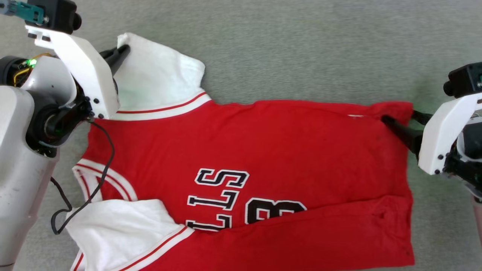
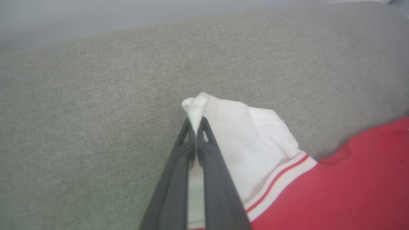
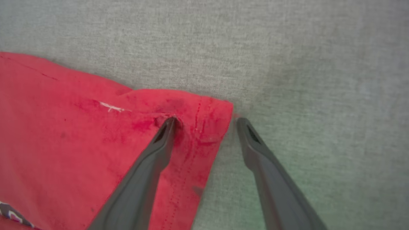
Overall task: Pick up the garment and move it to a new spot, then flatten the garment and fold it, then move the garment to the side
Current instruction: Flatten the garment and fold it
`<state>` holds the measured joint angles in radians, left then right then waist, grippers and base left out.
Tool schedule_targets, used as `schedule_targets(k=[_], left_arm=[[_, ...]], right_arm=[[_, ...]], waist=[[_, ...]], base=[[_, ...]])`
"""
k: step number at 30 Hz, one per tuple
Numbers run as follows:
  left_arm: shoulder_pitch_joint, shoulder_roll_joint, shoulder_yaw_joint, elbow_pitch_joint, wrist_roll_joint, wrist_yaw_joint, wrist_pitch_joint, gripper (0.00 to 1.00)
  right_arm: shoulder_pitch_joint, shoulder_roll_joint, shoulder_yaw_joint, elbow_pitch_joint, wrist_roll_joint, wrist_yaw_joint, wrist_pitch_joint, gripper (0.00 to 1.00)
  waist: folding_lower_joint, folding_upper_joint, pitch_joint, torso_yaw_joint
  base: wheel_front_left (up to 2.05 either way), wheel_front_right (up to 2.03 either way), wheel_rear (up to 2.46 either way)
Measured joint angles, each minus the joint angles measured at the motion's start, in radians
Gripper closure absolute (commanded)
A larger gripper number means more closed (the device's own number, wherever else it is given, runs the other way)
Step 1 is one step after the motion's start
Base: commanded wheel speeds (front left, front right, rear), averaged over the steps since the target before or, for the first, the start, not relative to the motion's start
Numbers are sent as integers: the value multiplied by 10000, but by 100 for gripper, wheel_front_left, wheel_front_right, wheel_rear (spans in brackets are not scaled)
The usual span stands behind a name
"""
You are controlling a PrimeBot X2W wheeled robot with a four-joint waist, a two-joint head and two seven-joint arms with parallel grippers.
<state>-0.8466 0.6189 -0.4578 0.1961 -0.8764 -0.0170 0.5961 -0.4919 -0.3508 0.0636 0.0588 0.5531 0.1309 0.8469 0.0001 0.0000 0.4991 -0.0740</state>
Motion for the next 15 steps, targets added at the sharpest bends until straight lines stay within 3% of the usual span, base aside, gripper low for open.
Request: schedule_targets(k=[6, 7, 8, 9, 15], left_arm=[[1, -71, -88, -339, 52, 13, -113, 100], [18, -79, -88, -366, 50, 23, -148, 100], [32, -75, -82, -378, 36, 42, -155, 100], [44, -69, -77, -378, 33, 50, -159, 100], [381, -35, 104, -318, -63, 96, -543, 100]], right_arm=[[-325, -15, -38, 311, -88, 0, 1175, 0], [-404, -33, -40, 395, -71, 0, 1354, 54], [-440, -84, 12, 408, -71, 0, 1432, 84], [-456, -125, 52, 416, -65, 0, 1438, 100], [-554, -268, 364, 433, -207, 0, 754, 100]], waist=[[-1, 0, 284, 369], [-1, 0, 307, 404], [-2, 0, 321, 433], [-1, 0, 324, 457], [0, 0, 78, 499]], base=[[0, 0, 0], [0, 0, 0], [0, 0, 0], [0, 0, 0], [0, 0, 0]])
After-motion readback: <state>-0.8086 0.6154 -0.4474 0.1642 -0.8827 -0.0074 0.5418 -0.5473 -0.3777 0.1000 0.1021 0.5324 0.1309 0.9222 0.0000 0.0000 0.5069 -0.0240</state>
